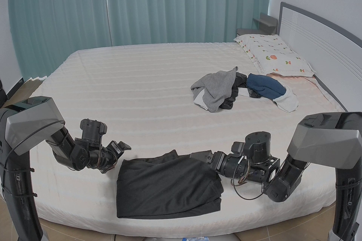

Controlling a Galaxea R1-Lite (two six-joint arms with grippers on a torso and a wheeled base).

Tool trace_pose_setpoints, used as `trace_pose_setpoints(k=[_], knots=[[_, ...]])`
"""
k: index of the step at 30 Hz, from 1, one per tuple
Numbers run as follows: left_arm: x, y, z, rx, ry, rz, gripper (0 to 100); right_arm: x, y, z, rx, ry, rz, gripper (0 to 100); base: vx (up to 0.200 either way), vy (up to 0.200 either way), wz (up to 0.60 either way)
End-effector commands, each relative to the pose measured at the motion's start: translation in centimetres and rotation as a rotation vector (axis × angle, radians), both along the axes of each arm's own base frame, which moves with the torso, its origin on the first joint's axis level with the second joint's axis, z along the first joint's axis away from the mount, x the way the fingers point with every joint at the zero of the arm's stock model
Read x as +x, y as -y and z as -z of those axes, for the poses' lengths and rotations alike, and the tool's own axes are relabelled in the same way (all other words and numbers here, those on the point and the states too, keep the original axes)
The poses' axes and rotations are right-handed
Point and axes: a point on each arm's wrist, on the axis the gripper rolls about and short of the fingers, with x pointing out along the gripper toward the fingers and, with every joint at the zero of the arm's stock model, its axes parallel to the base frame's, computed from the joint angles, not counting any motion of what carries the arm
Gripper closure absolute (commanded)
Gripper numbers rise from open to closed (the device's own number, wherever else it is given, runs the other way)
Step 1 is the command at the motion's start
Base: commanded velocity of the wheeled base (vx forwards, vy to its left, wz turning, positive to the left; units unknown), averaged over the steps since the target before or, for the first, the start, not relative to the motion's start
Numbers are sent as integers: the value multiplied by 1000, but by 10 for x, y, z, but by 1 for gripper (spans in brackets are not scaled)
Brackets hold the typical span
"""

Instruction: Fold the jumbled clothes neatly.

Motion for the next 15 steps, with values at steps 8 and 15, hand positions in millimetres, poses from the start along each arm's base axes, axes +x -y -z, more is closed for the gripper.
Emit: trace_pose_setpoints(k=[8, 15], knots=[[0, -1, -2, -2, 7, -2, 0, -26, -5, 19, -67, -83, -57, 0, 0, 0, 0], [0, -1, -2, -2, 5, -2, 0, -39, 10, 14, -155, -107, -70, 0, 0, 0, 0]])
